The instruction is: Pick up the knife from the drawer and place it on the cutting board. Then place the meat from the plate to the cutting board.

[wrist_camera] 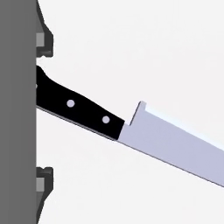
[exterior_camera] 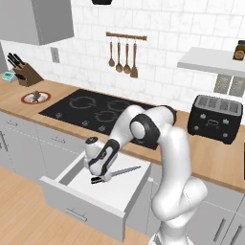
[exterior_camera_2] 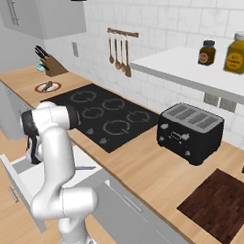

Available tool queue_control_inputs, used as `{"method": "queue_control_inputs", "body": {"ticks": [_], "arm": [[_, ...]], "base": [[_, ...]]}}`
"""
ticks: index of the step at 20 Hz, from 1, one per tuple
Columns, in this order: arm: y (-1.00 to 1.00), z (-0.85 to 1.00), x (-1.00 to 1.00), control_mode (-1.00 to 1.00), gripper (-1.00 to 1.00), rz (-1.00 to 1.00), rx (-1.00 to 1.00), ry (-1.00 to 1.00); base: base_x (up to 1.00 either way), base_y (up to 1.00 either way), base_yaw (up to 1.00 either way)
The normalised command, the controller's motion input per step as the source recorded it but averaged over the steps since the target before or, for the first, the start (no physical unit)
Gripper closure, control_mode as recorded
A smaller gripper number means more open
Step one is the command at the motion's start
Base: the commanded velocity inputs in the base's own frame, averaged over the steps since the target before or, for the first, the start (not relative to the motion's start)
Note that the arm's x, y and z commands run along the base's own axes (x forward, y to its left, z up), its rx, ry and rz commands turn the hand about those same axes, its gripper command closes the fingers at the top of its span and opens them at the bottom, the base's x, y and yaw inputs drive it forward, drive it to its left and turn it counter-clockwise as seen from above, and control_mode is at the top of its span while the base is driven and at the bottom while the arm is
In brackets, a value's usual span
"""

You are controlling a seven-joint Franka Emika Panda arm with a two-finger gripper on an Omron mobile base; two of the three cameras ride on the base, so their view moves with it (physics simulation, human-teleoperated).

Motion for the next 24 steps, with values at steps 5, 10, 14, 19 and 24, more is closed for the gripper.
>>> {"method": "queue_control_inputs", "body": {"ticks": [5, 10, 14, 19, 24], "arm": [[0.28, -0.38, -0.02, -1.00, -1.00, 0.08, -0.02, 0.00], [0.07, -0.46, -0.02, -1.00, -1.00, 0.12, 0.00, 0.00], [0.00, -0.37, 0.00, -1.00, -1.00, 0.13, 0.00, 0.00], [0.11, -0.38, 0.00, -1.00, 1.00, 0.12, -0.03, 0.00], [0.27, -0.41, 0.00, -1.00, 1.00, 0.06, -0.05, 0.00]], "base": [[0.00, 0.00, 0.00], [0.00, 0.00, 0.00], [0.00, 0.00, 0.00], [0.00, 0.00, 0.00], [0.00, 0.00, 0.00]]}}
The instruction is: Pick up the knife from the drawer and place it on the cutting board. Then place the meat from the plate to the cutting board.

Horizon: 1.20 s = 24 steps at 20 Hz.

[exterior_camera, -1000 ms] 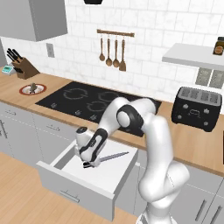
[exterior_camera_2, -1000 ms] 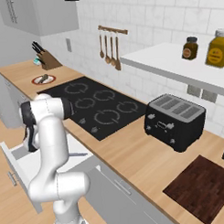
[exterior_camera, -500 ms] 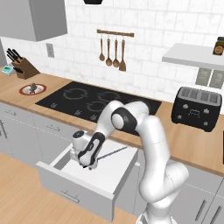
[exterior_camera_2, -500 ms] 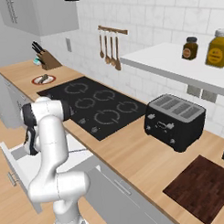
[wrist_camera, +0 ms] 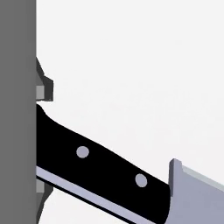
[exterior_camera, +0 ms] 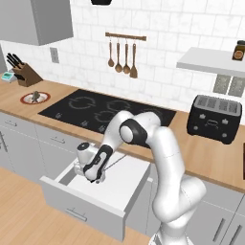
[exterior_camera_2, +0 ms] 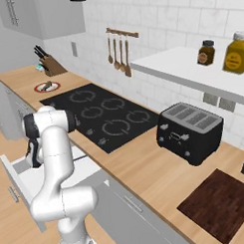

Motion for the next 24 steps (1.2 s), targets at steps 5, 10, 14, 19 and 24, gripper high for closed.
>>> {"method": "queue_control_inputs", "body": {"ticks": [5, 10, 14, 19, 24], "arm": [[0.04, -0.20, -0.13, -1.00, 1.00, 0.02, 0.00, 0.00], [0.00, 0.20, -0.35, -1.00, 1.00, 0.05, 0.07, 0.00], [0.06, 0.99, -0.20, -1.00, 1.00, 0.01, 0.08, 0.00], [0.29, 1.00, -0.20, -1.00, 1.00, 0.00, 0.17, 0.12], [0.54, 0.90, -0.39, -1.00, 1.00, 0.00, 0.29, 0.34]], "base": [[0.00, 0.00, 0.00], [0.00, 0.00, 0.00], [0.00, 0.00, 0.00], [0.00, 0.00, 0.00], [0.00, 0.00, 0.00]]}}
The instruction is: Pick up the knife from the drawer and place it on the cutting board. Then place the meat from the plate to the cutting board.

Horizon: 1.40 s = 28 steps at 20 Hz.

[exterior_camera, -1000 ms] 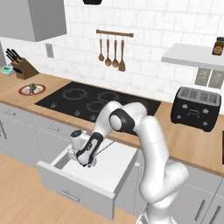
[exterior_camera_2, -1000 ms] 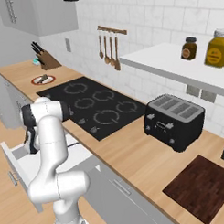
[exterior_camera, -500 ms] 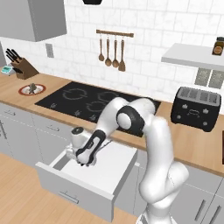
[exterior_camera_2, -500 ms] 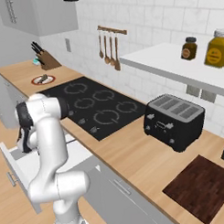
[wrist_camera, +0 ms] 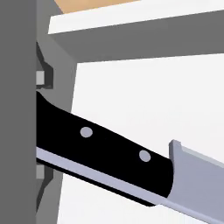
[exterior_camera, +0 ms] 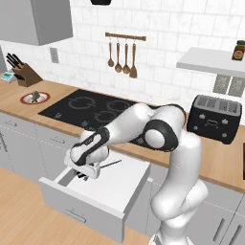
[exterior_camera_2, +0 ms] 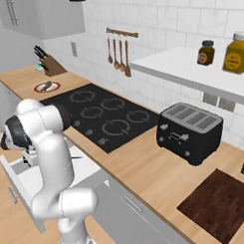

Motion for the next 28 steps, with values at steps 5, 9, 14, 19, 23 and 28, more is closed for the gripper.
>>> {"method": "queue_control_inputs", "body": {"ticks": [5, 9, 14, 19, 23, 28], "arm": [[0.45, 0.98, -0.27, -1.00, 1.00, -0.01, 0.11, 0.19], [0.03, 0.93, -0.22, -1.00, 1.00, -0.07, -0.08, 0.01], [-0.37, 0.79, -0.41, -1.00, 1.00, 0.00, -0.25, -0.19], [-0.83, 0.87, -0.15, -1.00, 1.00, 0.07, -0.14, -0.15], [-1.00, 0.75, -0.17, -1.00, 1.00, 0.08, -0.20, -0.11], [-1.00, 0.38, -0.30, -1.00, 1.00, 0.13, -0.13, -0.05]], "base": [[0.00, 0.00, 0.00], [0.00, 0.00, 0.00], [0.00, 0.00, 0.00], [0.00, 0.00, 0.00], [0.00, 0.00, 0.00], [0.00, 0.00, 0.00]]}}
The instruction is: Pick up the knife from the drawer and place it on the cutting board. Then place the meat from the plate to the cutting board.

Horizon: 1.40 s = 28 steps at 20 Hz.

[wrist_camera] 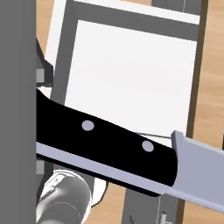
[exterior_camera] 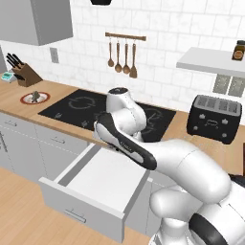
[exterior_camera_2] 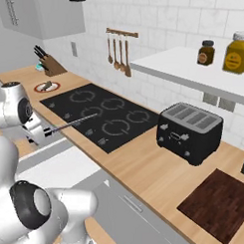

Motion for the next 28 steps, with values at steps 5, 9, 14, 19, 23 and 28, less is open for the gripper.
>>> {"method": "queue_control_inputs", "body": {"ticks": [5, 9, 14, 19, 23, 28], "arm": [[-1.00, 0.00, -0.12, -1.00, 1.00, 0.13, 0.06, 0.06], [-0.92, 0.01, -0.04, -1.00, 1.00, -0.06, 0.26, 0.14], [-0.41, 0.00, -0.10, 1.00, 1.00, -0.15, 0.20, 0.07], [0.00, 0.00, 0.00, 1.00, 1.00, 0.00, 0.00, 0.00], [0.00, 0.00, 0.00, 1.00, 1.00, 0.00, 0.00, 0.00], [0.00, 0.00, 0.00, 1.00, 1.00, 0.00, 0.00, 0.00]], "base": [[0.00, 0.00, 0.00], [0.00, 0.00, 0.00], [-0.11, -0.24, -0.10], [-0.38, -0.52, -0.31], [-0.30, -0.32, -0.46], [-0.07, -0.11, -0.52]]}}
